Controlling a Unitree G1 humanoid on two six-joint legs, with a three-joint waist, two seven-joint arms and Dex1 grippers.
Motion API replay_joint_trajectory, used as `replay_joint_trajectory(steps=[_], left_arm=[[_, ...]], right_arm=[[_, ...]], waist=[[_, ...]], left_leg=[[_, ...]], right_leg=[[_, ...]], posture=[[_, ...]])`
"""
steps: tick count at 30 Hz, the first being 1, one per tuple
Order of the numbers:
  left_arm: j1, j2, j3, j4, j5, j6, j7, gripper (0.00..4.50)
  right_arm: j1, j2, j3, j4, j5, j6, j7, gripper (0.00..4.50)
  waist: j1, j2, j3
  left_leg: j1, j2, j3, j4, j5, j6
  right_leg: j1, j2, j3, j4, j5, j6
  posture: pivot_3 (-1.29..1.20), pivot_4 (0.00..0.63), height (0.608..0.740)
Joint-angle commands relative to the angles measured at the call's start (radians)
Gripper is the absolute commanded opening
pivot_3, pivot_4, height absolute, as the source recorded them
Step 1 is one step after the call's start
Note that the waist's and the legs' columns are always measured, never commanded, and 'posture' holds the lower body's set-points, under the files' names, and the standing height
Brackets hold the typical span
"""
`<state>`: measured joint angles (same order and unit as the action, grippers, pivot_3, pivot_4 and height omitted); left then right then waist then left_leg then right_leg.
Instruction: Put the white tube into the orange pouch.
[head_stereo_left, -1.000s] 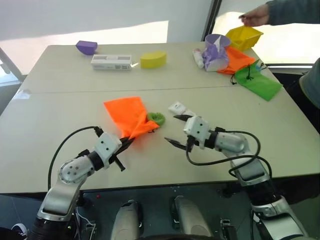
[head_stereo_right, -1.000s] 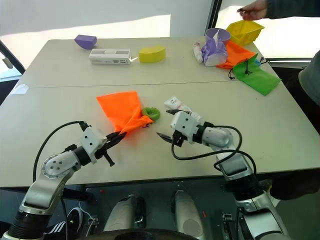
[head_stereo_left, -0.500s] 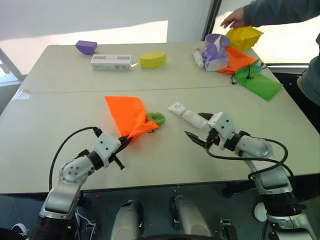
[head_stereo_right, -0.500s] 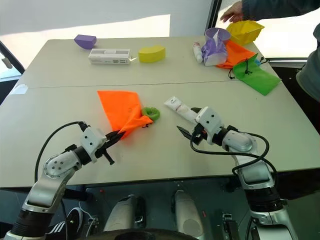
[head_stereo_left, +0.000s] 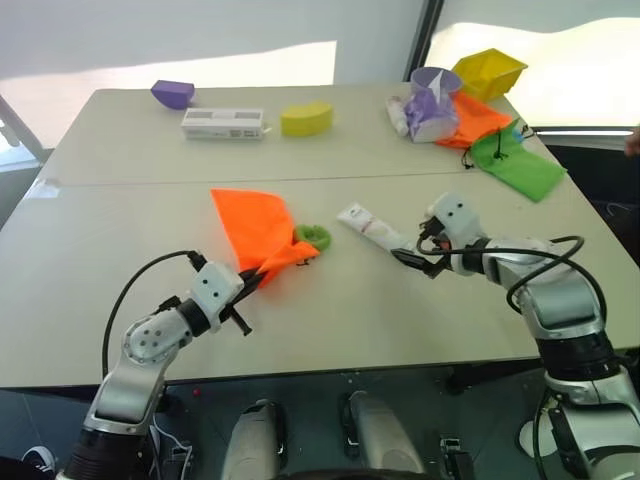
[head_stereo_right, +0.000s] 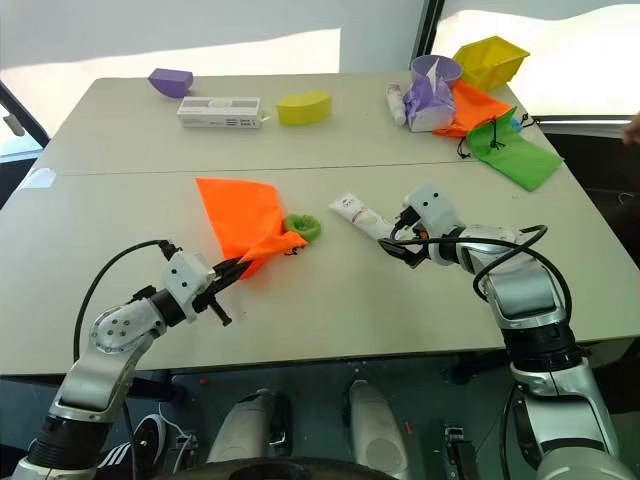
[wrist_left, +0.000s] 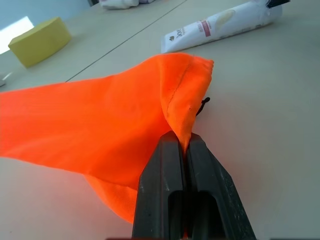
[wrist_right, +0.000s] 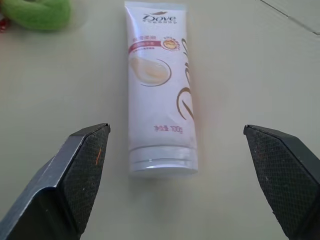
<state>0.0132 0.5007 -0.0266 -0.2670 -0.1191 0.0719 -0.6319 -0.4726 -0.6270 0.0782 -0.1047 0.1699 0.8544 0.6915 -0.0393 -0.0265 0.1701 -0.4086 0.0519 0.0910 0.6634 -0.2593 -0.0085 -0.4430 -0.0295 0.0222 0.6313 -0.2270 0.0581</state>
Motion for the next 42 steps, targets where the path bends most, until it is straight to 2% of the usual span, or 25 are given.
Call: replay_joint_trajectory(steps=[1,10,13,15,16,23,28,31,34,37,39,42], left_arm=[[0.003,0.003,-0.001,-0.032,-0.004,-0.008,-0.002,0.0],[0.003,0.007,0.001,-0.045,-0.002,0.007,-0.002,0.0],[-0.002,0.008,0.0,-0.044,-0.004,0.011,-0.004,0.0],[-0.004,0.01,-0.001,-0.043,-0.005,0.012,-0.009,0.0],[-0.004,0.01,-0.001,-0.043,-0.004,0.012,-0.01,0.0],[0.005,0.0,-0.007,-0.053,-0.002,0.014,-0.004,0.0],[0.008,-0.001,-0.009,-0.06,-0.003,0.019,-0.006,0.0],[0.007,-0.002,-0.004,-0.06,-0.005,0.021,-0.002,0.0],[0.013,-0.002,-0.007,-0.07,-0.005,0.03,0.0,0.0],[0.017,0.015,-0.023,-0.08,0.025,0.033,-0.002,0.0],[0.019,0.009,-0.022,-0.084,0.012,0.039,-0.001,0.0],[0.01,0.005,-0.013,-0.085,0.0,0.046,0.001,0.0]], right_arm=[[-0.029,0.027,-0.004,0.039,0.0,-0.004,-0.027,4.48],[-0.046,0.065,0.001,0.139,-0.019,-0.064,-0.069,4.48],[-0.04,0.065,0.003,0.133,-0.003,-0.062,-0.052,3.77],[-0.035,0.058,0.012,0.124,-0.015,-0.063,-0.06,2.74],[-0.029,0.05,0.013,0.111,-0.011,-0.062,-0.049,2.36],[0.011,0.027,-0.008,0.039,0.016,-0.036,-0.027,2.36],[0.039,0.028,-0.071,-0.022,0.074,-0.017,-0.019,2.36],[0.068,0.013,-0.072,-0.065,0.095,0.01,-0.004,1.87],[0.143,0.007,-0.124,-0.216,0.231,0.033,0.086,1.87],[0.253,-0.031,-0.167,-0.388,0.402,0.132,0.181,1.87],[0.313,-0.062,-0.132,-0.449,0.406,0.135,0.182,1.87],[0.345,-0.042,0.0,-0.446,0.316,0.07,0.118,1.87]], waist=[[0.0,0.0,0.0],[-0.001,0.0,0.0],[-0.001,0.0,0.0],[-0.001,0.0,0.0],[-0.001,0.0,0.0],[0.001,0.0,0.0],[0.001,0.0,0.0],[0.001,0.0,0.0],[0.003,0.0,0.0],[0.004,0.0,0.0],[0.006,0.0,0.0],[0.001,-0.001,0.0]], left_leg=[[0.0,0.0,0.0,0.0,0.0,0.0],[0.0,-0.001,0.001,0.0,0.0,0.0],[0.0,-0.001,0.001,0.0,0.0,0.0],[0.0,0.0,0.0,0.0,0.0,0.0],[0.0,0.0,0.0,0.0,0.0,0.0],[0.0,0.0,0.0,0.0,0.0,0.0],[0.0,0.0,0.0,0.0,0.0,0.0],[0.0,0.0,0.0,0.0,0.0,0.0],[-0.001,0.0,0.0,0.0,0.0,0.0],[-0.001,0.0,-0.001,-0.001,0.0,0.0],[-0.001,0.0,-0.002,-0.001,0.0,0.0],[0.0,0.0,-0.001,-0.001,0.0,0.0]], right_leg=[[0.0,0.0,0.0,0.0,0.0,0.0],[0.0,0.0,0.0,0.0,0.0,0.0],[0.0,0.001,0.0,0.0,0.0,0.0],[0.0,0.001,0.0,0.0,0.0,0.0],[0.0,0.001,0.0,0.0,0.0,0.0],[0.0,0.0,0.0,0.0,0.0,0.0],[0.0,0.0,0.0,0.0,0.0,0.0],[0.0,0.0,0.0,0.0,0.0,0.0],[0.0,0.0,0.0,0.0,0.0,0.001],[0.0,0.001,0.0,0.0,0.0,0.001],[0.0,0.001,-0.001,0.0,-0.001,0.002],[0.001,0.0,-0.001,-0.001,-0.001,0.001]], posture=[[0.0,0.15,0.74],[0.0,0.15,0.74],[0.0,0.15,0.74],[0.0,0.15,0.74],[0.0,0.15,0.74],[0.0,0.15,0.74],[0.0,0.15,0.74],[0.0,0.15,0.74],[0.0,0.15,0.74],[0.0,0.15,0.74],[0.0,0.15,0.74],[0.0,0.15,0.74]])
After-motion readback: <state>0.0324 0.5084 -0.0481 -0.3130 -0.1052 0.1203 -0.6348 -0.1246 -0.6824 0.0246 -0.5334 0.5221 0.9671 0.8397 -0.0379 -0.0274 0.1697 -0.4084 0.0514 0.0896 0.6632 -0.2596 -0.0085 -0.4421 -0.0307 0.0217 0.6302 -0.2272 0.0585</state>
